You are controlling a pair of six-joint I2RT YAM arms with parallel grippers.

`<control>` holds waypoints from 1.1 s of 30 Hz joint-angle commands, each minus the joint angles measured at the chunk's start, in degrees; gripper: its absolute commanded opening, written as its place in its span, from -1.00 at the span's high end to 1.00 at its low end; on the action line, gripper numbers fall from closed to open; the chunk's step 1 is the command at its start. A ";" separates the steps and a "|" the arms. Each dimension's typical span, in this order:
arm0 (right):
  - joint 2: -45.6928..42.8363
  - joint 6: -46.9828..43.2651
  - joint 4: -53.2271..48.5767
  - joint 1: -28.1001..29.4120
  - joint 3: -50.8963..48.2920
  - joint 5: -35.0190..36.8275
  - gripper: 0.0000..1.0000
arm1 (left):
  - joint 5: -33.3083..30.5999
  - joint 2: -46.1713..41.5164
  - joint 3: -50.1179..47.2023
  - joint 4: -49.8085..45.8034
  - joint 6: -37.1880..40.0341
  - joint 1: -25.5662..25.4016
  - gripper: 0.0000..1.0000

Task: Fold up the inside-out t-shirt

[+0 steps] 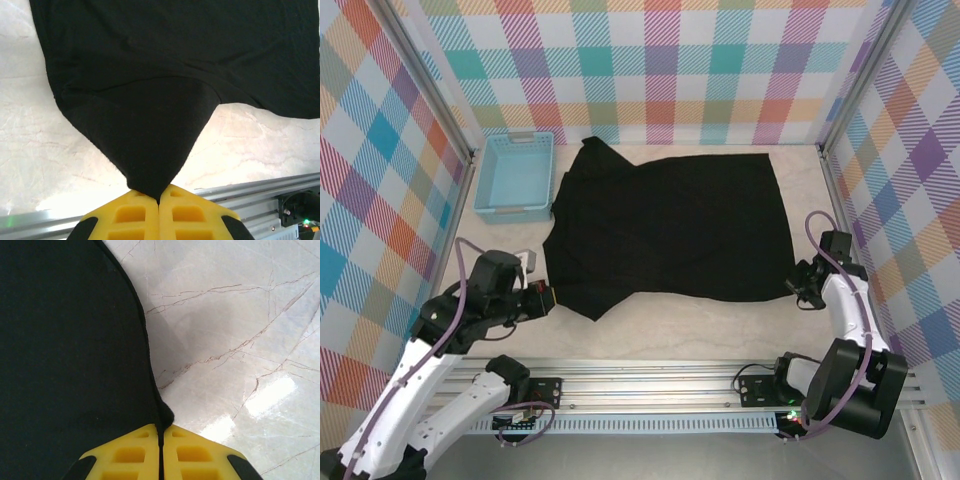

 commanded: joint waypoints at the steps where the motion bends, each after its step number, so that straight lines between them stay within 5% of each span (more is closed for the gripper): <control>1: -2.91 -0.47 -0.06 -0.04 -0.86 0.91 0.84 | 0.96 -2.34 1.43 -4.99 -2.23 0.59 1.00; 13: -5.91 -0.61 -0.22 -0.04 0.23 4.56 0.85 | -3.78 1.89 6.81 -3.03 0.87 0.61 1.00; 24: 6.44 0.01 4.79 2.20 8.07 -0.06 0.83 | -10.26 17.94 10.12 10.45 7.39 3.23 1.00; 33: 19.18 -0.65 6.80 3.91 17.76 -0.37 0.83 | -6.13 29.56 14.34 19.10 10.43 11.22 1.00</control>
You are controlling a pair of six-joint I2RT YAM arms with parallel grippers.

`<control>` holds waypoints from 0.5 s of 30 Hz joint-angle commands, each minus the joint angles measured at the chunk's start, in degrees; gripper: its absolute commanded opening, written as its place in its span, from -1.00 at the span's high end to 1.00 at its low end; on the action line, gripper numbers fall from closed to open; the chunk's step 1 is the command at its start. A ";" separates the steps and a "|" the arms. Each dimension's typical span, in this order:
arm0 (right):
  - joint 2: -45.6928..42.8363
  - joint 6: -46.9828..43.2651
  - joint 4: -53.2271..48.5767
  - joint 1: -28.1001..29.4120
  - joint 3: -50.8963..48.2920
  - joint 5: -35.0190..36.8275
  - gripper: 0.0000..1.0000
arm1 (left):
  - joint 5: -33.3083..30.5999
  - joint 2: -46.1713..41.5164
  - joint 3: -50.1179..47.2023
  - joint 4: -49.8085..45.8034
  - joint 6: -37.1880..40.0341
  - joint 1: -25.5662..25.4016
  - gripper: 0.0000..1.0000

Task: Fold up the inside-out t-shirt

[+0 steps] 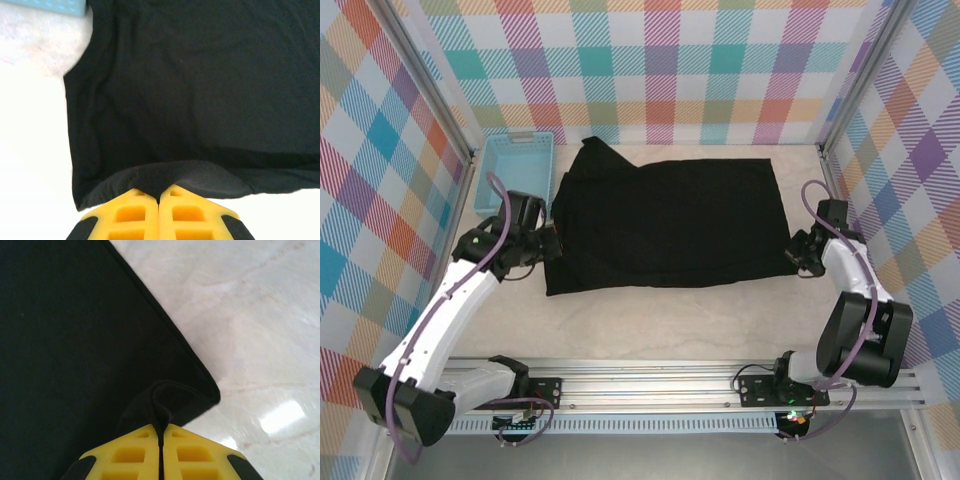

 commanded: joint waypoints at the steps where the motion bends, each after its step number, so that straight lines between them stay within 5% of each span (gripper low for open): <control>1: 3.84 -0.59 2.02 0.78 4.39 -0.62 0.83 | 1.45 3.55 3.59 5.26 2.57 2.56 1.00; 15: 17.17 -0.99 3.38 2.58 14.43 1.34 0.83 | 5.53 17.93 11.87 11.60 2.65 7.54 1.00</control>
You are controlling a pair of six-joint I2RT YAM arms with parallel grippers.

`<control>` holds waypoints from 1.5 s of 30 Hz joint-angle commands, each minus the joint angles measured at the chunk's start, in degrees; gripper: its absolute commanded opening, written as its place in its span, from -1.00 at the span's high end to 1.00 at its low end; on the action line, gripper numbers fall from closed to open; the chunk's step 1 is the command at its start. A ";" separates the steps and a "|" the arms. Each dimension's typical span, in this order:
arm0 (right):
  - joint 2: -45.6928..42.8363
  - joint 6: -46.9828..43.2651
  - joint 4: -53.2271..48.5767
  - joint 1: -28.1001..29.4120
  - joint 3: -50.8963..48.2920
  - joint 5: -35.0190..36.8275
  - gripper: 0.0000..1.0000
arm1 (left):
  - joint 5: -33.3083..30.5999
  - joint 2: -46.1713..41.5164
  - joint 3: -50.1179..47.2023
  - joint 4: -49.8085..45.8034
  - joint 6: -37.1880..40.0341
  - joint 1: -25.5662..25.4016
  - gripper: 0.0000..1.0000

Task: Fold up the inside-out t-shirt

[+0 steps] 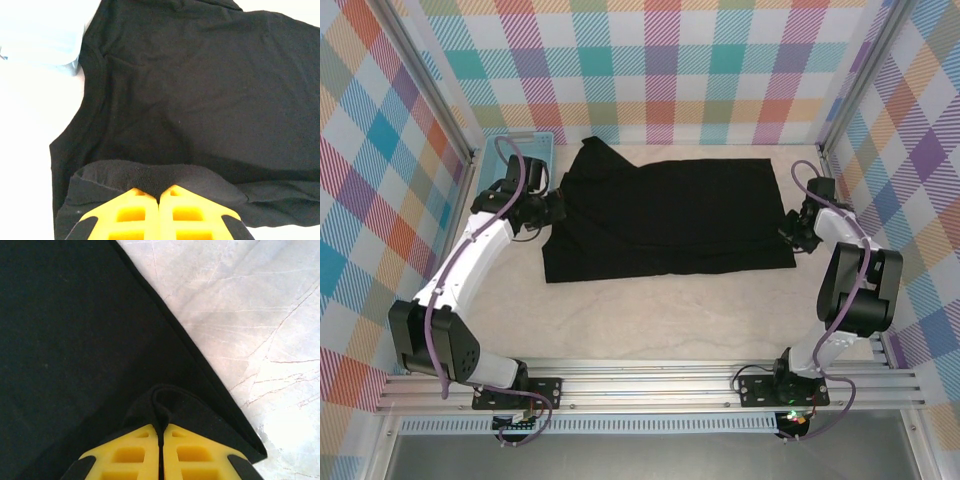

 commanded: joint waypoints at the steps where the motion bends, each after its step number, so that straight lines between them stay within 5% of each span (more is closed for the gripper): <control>1: 1.00 -1.29 0.72 0.14 2.52 1.52 0.83 | 1.61 1.14 2.44 3.30 -0.50 0.78 1.00; 26: 2.31 -3.89 -0.55 0.06 5.61 2.67 0.85 | 1.71 7.93 8.52 5.66 -0.85 2.08 1.00; 45: 11.52 -2.59 -0.83 1.96 12.90 -0.60 0.82 | 0.93 11.29 8.90 5.93 -0.75 3.03 1.00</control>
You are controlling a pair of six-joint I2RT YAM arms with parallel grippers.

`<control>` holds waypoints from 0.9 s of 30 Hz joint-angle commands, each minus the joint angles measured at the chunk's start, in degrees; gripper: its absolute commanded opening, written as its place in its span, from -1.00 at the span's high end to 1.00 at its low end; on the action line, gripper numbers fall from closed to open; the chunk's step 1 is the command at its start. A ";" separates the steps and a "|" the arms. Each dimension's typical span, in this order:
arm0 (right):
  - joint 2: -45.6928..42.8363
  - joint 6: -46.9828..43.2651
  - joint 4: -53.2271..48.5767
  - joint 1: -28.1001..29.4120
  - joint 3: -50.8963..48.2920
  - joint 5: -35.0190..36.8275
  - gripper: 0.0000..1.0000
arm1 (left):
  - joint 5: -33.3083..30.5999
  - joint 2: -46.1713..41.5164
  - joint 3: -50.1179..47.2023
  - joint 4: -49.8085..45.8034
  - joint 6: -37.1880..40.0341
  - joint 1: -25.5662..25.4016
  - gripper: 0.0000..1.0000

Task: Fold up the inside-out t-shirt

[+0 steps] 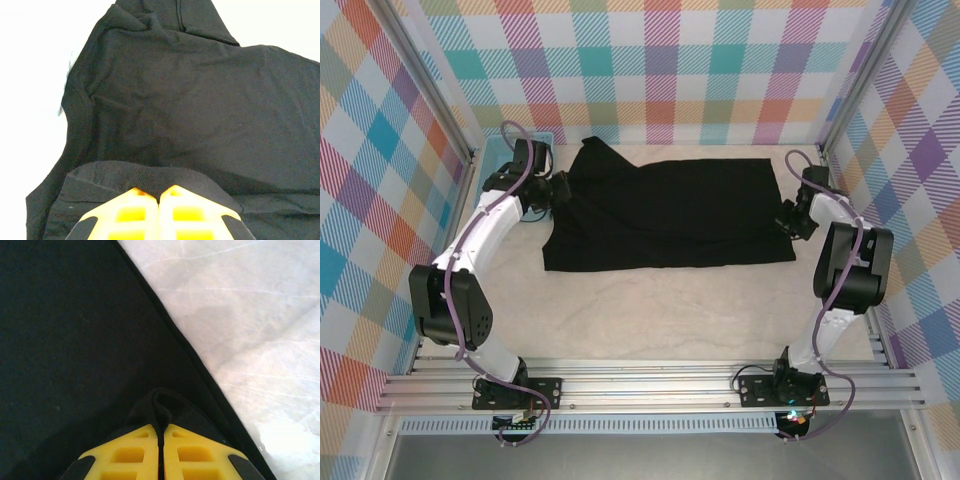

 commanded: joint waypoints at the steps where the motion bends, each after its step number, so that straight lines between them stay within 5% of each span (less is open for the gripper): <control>1: 1.78 0.16 -0.54 0.59 3.44 -0.34 0.81 | -0.77 0.50 1.53 1.01 0.26 1.32 1.00; 27: 6.59 -2.27 -3.36 0.23 10.37 7.27 0.77 | 0.62 8.12 8.13 1.19 -0.16 1.89 1.00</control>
